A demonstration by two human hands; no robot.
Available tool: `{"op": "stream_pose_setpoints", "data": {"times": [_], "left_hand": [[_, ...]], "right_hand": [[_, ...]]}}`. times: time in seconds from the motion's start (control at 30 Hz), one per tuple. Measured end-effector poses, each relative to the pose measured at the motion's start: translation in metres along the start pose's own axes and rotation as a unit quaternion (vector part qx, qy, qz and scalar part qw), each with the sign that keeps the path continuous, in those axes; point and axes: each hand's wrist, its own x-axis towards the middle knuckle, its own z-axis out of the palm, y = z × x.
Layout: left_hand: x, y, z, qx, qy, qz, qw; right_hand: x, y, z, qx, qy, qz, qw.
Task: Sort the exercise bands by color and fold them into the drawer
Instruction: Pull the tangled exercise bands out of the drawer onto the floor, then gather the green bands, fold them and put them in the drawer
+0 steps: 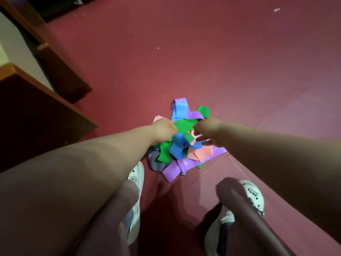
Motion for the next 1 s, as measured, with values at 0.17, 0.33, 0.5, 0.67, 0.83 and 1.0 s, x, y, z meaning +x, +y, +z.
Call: {"op": "stream_pose_setpoints", "data": {"times": [0.17,0.33,0.5,0.67,0.83,1.0], "left_hand": [[0.033,-0.022,0.003,-0.077,0.035,-0.037,0.996],[0.041,-0.05,0.012,-0.154,0.097,-0.123,0.976],[0.038,-0.064,0.026,-0.226,0.056,-0.159,0.959],[0.031,-0.068,0.024,-0.297,0.038,-0.191,0.935],[0.028,-0.078,0.026,-0.337,0.019,-0.21,0.917],[0.031,-0.091,0.019,-0.372,0.015,-0.215,0.903]], "right_hand": [[0.045,-0.01,0.028,0.017,-0.007,-0.114,0.993],[0.064,0.018,0.049,-0.074,0.051,-0.229,0.969],[0.065,0.03,0.054,-0.226,0.061,-0.291,0.928],[0.072,0.033,0.065,-0.414,0.081,-0.308,0.852],[0.079,0.027,0.077,-0.49,0.06,-0.341,0.8],[0.092,0.004,0.083,-0.595,0.013,-0.318,0.738]]}}
